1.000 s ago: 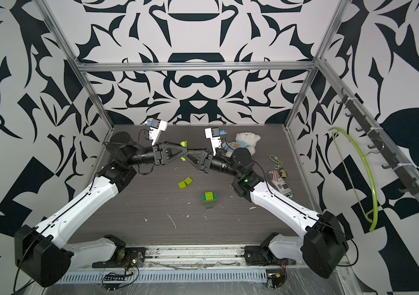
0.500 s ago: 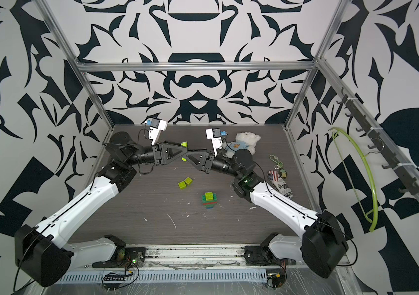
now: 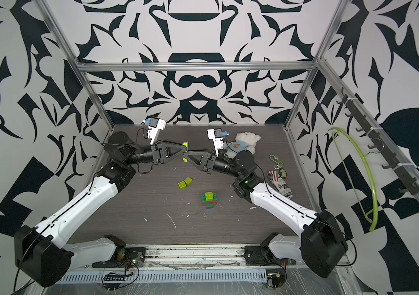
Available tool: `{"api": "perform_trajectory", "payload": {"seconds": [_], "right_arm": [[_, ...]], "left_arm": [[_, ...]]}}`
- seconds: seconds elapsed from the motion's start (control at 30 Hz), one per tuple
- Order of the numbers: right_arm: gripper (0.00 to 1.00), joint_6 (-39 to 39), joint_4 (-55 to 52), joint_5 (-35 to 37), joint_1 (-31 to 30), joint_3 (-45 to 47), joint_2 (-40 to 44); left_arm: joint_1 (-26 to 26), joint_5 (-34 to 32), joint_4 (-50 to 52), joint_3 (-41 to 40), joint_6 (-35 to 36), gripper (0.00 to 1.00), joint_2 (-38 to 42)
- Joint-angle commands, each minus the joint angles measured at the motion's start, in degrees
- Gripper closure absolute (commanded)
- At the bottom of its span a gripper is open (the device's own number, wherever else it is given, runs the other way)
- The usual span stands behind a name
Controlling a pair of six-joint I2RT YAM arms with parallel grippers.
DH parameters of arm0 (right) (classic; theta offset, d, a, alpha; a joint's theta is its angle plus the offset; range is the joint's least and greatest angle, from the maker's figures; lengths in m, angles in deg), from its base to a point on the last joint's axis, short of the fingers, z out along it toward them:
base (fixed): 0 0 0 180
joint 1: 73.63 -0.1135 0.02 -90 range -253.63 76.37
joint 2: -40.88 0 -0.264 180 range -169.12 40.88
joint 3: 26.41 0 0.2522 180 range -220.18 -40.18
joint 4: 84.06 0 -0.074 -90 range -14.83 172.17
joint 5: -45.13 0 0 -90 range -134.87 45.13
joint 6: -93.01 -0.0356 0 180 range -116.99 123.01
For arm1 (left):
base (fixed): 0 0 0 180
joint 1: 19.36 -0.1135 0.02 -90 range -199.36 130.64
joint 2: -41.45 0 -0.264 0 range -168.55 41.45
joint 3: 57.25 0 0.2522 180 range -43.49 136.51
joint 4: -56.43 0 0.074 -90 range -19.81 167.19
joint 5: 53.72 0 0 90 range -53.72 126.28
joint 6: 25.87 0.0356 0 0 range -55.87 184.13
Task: Assemble a carrot with lego
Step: Adjust the lego brick.
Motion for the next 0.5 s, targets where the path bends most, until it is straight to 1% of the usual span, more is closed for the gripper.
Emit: {"api": "perform_trajectory", "payload": {"seconds": [0.0,0.07,0.13,0.2,0.27,0.3,0.33,0.43,0.47], "right_arm": [[0.82,-0.89,4.18,-0.73,0.17,-1.18,-0.15],[0.82,-1.07,4.11,-0.89,0.15,-1.41,-0.58],[0.82,-1.08,3.91,-0.94,0.22,-1.46,-1.05],[0.82,-1.08,3.55,-1.02,0.30,-1.62,-1.24],[0.79,-0.86,2.92,-1.17,0.52,-1.75,-1.27],[0.76,-0.67,2.33,-1.34,0.65,-1.80,-1.23],[0.73,-0.35,1.31,-1.40,0.76,-1.97,-1.02],[0.60,1.68,-2.03,-1.53,1.19,-1.96,0.11],[0.50,2.79,-3.70,-1.60,1.32,-1.91,0.67]], "left_arm": [[-0.21,1.80,-0.73,2.16,0.61,0.64,0.07],[-0.17,2.50,-0.73,2.62,0.42,0.67,-0.36],[-0.17,3.37,-1.13,3.07,0.43,0.76,-0.88],[-0.23,3.58,-1.35,3.21,0.35,0.82,-1.00],[-0.17,3.73,-1.39,3.21,0.38,0.89,-1.09],[-0.17,3.70,-1.39,3.25,0.52,0.96,-1.04],[-0.18,3.38,-0.70,3.32,0.99,1.00,-1.00],[-0.17,2.22,2.04,3.78,2.72,1.00,-0.58],[-0.17,1.97,2.65,3.94,3.26,1.00,-0.43]]}}
